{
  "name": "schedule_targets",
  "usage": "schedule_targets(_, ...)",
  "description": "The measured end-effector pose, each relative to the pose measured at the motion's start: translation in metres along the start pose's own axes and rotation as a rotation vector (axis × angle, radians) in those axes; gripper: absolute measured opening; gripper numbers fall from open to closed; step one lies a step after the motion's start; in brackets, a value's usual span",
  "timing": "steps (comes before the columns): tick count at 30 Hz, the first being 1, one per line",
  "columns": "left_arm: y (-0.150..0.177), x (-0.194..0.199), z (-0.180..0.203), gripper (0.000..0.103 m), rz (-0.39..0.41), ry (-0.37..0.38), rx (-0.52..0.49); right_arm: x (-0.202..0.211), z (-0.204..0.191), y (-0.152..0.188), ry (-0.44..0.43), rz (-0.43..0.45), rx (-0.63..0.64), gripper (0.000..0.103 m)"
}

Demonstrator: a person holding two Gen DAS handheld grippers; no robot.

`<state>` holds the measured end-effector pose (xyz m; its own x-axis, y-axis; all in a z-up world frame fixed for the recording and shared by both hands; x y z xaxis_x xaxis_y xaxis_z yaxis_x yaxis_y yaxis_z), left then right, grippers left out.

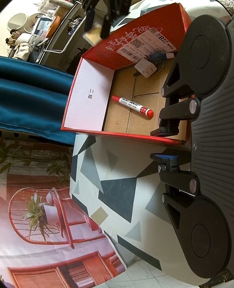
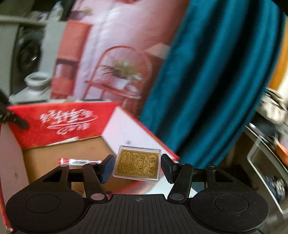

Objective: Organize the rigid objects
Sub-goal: 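Carry the gold card into the red box and release it, then move the right tool back and close it on the lavender case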

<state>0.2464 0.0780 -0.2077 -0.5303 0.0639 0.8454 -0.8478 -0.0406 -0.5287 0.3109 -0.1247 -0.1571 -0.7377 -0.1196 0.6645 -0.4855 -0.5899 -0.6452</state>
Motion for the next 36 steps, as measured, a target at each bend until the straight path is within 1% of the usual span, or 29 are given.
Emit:
schedule_targets(4, 0.0, -0.001, 0.0, 0.021, -0.001, -0.002, -0.001, -0.016, -0.013, -0.005, -0.03, -0.039, 0.049, 0.053)
schedule_targets(12, 0.0, -0.001, 0.0, 0.021, -0.003, -0.002, -0.001, -0.027, -0.017, 0.008, -0.055, -0.081, 0.027, 0.053)
schedule_targets(14, 0.0, -0.001, 0.001, 0.021, -0.003, -0.004, -0.002, -0.023, -0.016, 0.011, -0.054, -0.068, 0.01, 0.056)
schedule_targets(15, 0.0, -0.002, 0.001, 0.021, -0.004, -0.005, -0.002, -0.022, -0.015, 0.012, -0.054, -0.064, 0.003, 0.062)
schedule_targets(16, 0.0, -0.002, 0.0, 0.021, -0.005, -0.004, -0.001, -0.02, -0.014, 0.013, -0.053, -0.061, -0.006, 0.065)
schedule_targets(18, 0.0, -0.001, 0.0, 0.021, -0.006, -0.005, -0.001, -0.016, -0.012, 0.015, -0.051, -0.049, -0.022, 0.066)
schedule_targets(19, 0.0, -0.001, 0.0, 0.021, -0.006, -0.006, -0.001, -0.013, -0.009, 0.017, -0.049, -0.047, -0.034, 0.07)
schedule_targets(20, 0.0, -0.001, 0.001, 0.021, -0.007, -0.005, -0.001, -0.011, -0.006, 0.017, -0.048, -0.044, -0.054, 0.072)
schedule_targets(22, 0.0, -0.002, 0.0, 0.021, -0.007, -0.007, 0.0, -0.001, 0.008, 0.02, -0.059, -0.014, -0.146, 0.081)
schedule_targets(25, 0.0, -0.002, 0.001, 0.021, -0.007, -0.009, 0.0, 0.014, 0.035, 0.028, -0.052, 0.032, -0.303, 0.082)
schedule_targets(28, 0.0, -0.002, 0.001, 0.021, -0.008, -0.012, 0.0, 0.023, 0.066, 0.047, -0.018, 0.055, -0.457, 0.083)
schedule_targets(32, 0.0, -0.002, 0.001, 0.021, -0.008, -0.012, 0.0, 0.026, 0.1, 0.09, 0.049, 0.039, -0.642, 0.083)
schedule_targets(34, 0.0, -0.002, 0.001, 0.021, -0.008, -0.012, 0.0, 0.026, 0.107, 0.113, 0.078, 0.019, -0.695, 0.084)
schedule_targets(35, 0.0, -0.002, 0.001, 0.021, -0.008, -0.012, 0.0, 0.025, 0.108, 0.123, 0.089, 0.007, -0.71, 0.084)
schedule_targets(36, 0.0, -0.002, 0.001, 0.021, -0.008, -0.012, 0.0, 0.023, 0.108, 0.132, 0.099, -0.007, -0.719, 0.09)
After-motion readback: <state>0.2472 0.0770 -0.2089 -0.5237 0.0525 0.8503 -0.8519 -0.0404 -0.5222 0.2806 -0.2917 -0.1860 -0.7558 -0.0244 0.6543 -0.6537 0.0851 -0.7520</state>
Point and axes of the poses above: each gripper's, at about its wrist camera, not at the fingertips, and x roughly against the way its jaws point, z to its right, y to its underside, the point moved 9 cm from there along -x, roughly the way its jaws point, and after that the axes turned 14 degrees about -z, right-handed, at the moved point
